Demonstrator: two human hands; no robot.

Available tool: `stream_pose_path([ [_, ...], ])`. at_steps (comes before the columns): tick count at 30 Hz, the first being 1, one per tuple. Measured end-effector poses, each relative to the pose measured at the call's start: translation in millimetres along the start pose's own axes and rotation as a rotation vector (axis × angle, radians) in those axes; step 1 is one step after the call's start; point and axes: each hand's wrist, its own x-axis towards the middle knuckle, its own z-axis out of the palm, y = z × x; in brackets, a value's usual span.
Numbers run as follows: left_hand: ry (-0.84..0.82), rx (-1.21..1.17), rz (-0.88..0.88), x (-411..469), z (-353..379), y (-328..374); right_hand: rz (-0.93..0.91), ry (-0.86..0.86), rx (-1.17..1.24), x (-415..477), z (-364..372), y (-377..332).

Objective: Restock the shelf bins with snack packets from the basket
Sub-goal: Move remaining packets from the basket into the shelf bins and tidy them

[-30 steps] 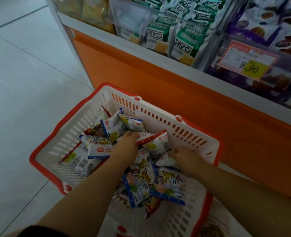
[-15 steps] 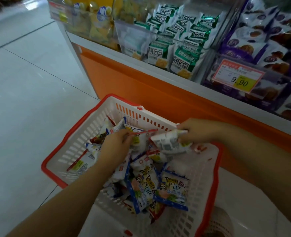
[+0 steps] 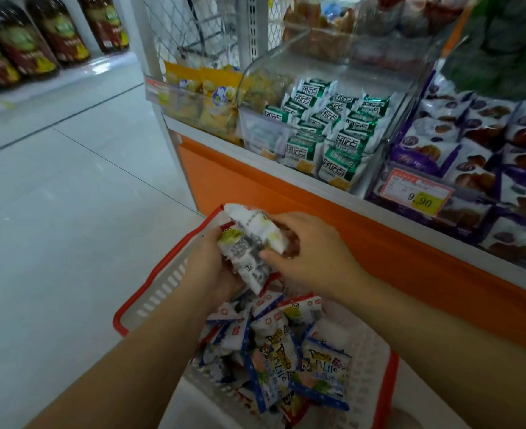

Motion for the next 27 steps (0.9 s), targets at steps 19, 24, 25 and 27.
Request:
stream_pose_path([
  [19,-0.65,-0.006,0.257,-100,102,154,0.074,-0.163,0.894,51,-181,-108],
  [24,-0.711,0.154,0.21,-110,111,171,0.011,-0.254,1.084,46,-198,-115],
  [25,-0.692,0.183,0.196,-112,112,171,0.012,-0.267,1.089,46,-198,-114],
  [27,-0.644,0.206,0.2,-112,114,171,0.016,-0.283,1.053,48,-201,-110],
])
